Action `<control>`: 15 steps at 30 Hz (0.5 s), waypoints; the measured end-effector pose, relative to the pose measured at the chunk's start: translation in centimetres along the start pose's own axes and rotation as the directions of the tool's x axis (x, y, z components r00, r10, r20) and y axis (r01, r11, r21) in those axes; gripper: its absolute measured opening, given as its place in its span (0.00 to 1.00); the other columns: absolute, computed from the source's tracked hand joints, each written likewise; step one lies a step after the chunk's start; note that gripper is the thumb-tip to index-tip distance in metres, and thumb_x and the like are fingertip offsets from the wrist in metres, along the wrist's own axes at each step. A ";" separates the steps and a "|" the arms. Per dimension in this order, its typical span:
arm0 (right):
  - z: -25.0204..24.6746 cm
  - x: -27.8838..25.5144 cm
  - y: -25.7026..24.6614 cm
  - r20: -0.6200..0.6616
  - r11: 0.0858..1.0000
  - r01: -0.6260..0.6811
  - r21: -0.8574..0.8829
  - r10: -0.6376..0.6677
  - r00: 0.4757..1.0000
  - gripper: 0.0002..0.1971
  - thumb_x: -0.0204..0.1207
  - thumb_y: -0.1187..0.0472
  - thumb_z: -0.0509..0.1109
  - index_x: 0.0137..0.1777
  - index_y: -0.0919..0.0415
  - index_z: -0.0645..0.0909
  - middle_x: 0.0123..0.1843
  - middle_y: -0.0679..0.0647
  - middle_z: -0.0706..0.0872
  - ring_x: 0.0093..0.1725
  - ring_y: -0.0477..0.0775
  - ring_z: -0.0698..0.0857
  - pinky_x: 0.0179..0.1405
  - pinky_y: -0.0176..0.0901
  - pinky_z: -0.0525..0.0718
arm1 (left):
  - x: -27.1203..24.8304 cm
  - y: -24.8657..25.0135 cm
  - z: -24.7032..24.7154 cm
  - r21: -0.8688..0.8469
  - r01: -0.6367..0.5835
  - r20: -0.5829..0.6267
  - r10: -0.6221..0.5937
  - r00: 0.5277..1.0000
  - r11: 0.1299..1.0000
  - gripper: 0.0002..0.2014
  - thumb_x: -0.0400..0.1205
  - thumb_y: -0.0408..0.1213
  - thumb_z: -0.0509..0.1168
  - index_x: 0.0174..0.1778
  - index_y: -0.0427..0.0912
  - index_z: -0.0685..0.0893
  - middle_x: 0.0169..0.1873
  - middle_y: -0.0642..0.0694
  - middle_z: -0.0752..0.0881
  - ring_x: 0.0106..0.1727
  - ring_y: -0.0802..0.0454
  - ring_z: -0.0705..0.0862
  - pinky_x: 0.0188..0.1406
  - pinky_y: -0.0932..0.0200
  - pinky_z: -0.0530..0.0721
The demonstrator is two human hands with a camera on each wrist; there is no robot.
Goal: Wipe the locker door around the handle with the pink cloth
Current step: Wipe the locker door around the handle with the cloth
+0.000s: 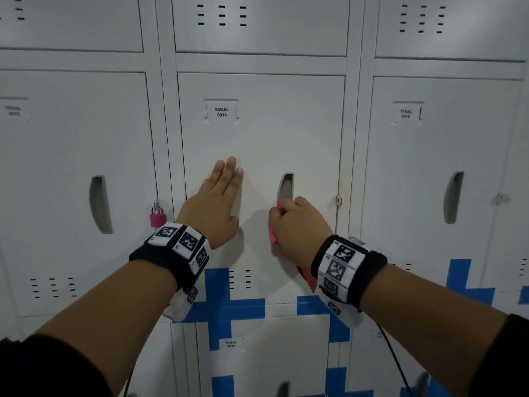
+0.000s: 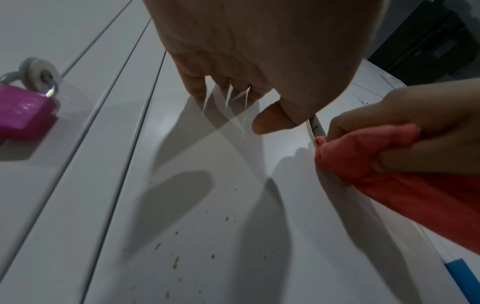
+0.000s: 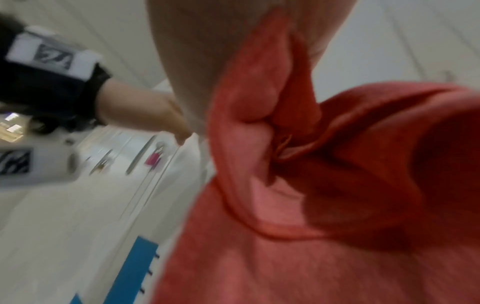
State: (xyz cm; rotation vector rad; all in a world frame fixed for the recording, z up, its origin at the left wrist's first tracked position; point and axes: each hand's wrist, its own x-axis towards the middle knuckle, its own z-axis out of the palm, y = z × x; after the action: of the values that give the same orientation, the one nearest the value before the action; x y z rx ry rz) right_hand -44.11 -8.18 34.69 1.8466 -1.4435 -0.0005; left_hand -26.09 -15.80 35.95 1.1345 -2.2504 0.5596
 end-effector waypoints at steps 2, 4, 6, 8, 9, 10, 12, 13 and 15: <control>0.1 -0.5 0.8 -0.047 0.964 -0.050 0.262 0.064 0.997 0.09 0.79 0.61 0.59 0.56 0.57 0.77 0.51 0.53 0.81 0.55 0.57 0.78 0.54 0.48 0.73 | 0.0 0.1 -0.1 -0.002 0.001 0.008 -0.001 1.000 1.000 0.43 0.79 0.39 0.58 0.83 0.48 0.36 0.83 0.52 0.30 0.83 0.54 0.32 0.81 0.52 0.61; 0.7 -1.3 1.7 -0.032 0.824 -0.141 0.549 0.189 0.981 0.10 0.82 0.57 0.56 0.57 0.56 0.75 0.50 0.56 0.82 0.49 0.59 0.81 0.50 0.50 0.78 | 0.0 0.2 -0.1 -0.001 0.004 0.010 -0.004 1.000 1.000 0.43 0.79 0.39 0.58 0.83 0.48 0.36 0.82 0.51 0.30 0.83 0.54 0.32 0.81 0.52 0.62; 2.0 -2.0 2.4 0.025 0.593 -0.220 0.774 0.320 0.947 0.08 0.82 0.55 0.55 0.52 0.55 0.75 0.46 0.56 0.84 0.44 0.57 0.83 0.45 0.51 0.83 | 0.0 0.3 -0.1 0.007 0.008 0.013 -0.008 1.000 1.000 0.43 0.79 0.40 0.58 0.83 0.47 0.35 0.82 0.51 0.30 0.83 0.53 0.31 0.80 0.52 0.62; 2.8 -2.6 2.8 0.125 0.286 -0.276 0.918 0.451 0.884 0.10 0.83 0.57 0.57 0.49 0.59 0.77 0.44 0.61 0.86 0.39 0.56 0.84 0.40 0.57 0.84 | -0.1 0.4 0.0 0.017 0.014 0.016 -0.014 1.000 1.000 0.44 0.80 0.41 0.58 0.83 0.47 0.34 0.82 0.51 0.29 0.83 0.52 0.31 0.80 0.52 0.63; 2.9 -2.7 2.9 0.163 0.146 -0.273 0.951 0.512 0.843 0.10 0.83 0.58 0.57 0.49 0.61 0.79 0.45 0.65 0.87 0.37 0.56 0.83 0.39 0.60 0.85 | -0.1 0.4 0.0 0.020 0.015 0.016 -0.015 1.000 1.000 0.44 0.80 0.41 0.58 0.83 0.47 0.34 0.82 0.50 0.29 0.83 0.52 0.31 0.80 0.52 0.63; 2.9 -2.7 3.1 0.184 0.024 -0.240 0.971 0.570 0.801 0.10 0.83 0.59 0.58 0.50 0.62 0.79 0.48 0.68 0.87 0.37 0.56 0.83 0.41 0.63 0.86 | -0.1 0.4 0.0 0.023 0.014 0.015 -0.014 1.000 1.000 0.44 0.80 0.41 0.58 0.83 0.47 0.34 0.82 0.50 0.29 0.83 0.52 0.31 0.81 0.51 0.62; 2.5 -2.5 3.2 0.205 -0.153 -0.137 0.979 0.693 0.691 0.08 0.82 0.62 0.58 0.51 0.63 0.79 0.50 0.69 0.86 0.41 0.59 0.85 0.48 0.65 0.86 | 0.0 0.4 0.1 0.026 0.012 0.014 -0.013 1.000 1.000 0.43 0.80 0.41 0.58 0.83 0.46 0.34 0.82 0.49 0.29 0.83 0.51 0.31 0.81 0.51 0.61; 2.1 -2.3 3.3 0.194 -0.183 -0.082 0.980 0.758 0.623 0.08 0.82 0.63 0.58 0.51 0.63 0.78 0.49 0.65 0.86 0.43 0.60 0.86 0.49 0.64 0.86 | 0.0 0.4 0.1 0.024 0.012 0.012 -0.012 1.000 1.000 0.43 0.80 0.41 0.58 0.83 0.46 0.34 0.82 0.49 0.29 0.83 0.51 0.31 0.82 0.51 0.60; 0.9 -1.7 3.3 0.097 -0.118 0.011 0.993 0.861 0.499 0.05 0.81 0.62 0.58 0.49 0.61 0.75 0.44 0.55 0.84 0.41 0.53 0.85 0.43 0.55 0.88 | 0.0 0.3 0.1 0.022 0.010 0.010 -0.011 1.000 1.000 0.44 0.79 0.42 0.58 0.83 0.46 0.35 0.82 0.50 0.29 0.83 0.51 0.31 0.82 0.50 0.60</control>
State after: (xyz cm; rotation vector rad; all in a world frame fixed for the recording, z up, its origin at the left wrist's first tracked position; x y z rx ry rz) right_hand -47.85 -7.42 35.18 1.4928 -1.5144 2.4676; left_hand -26.38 -15.69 35.82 1.1619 -2.2510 0.5763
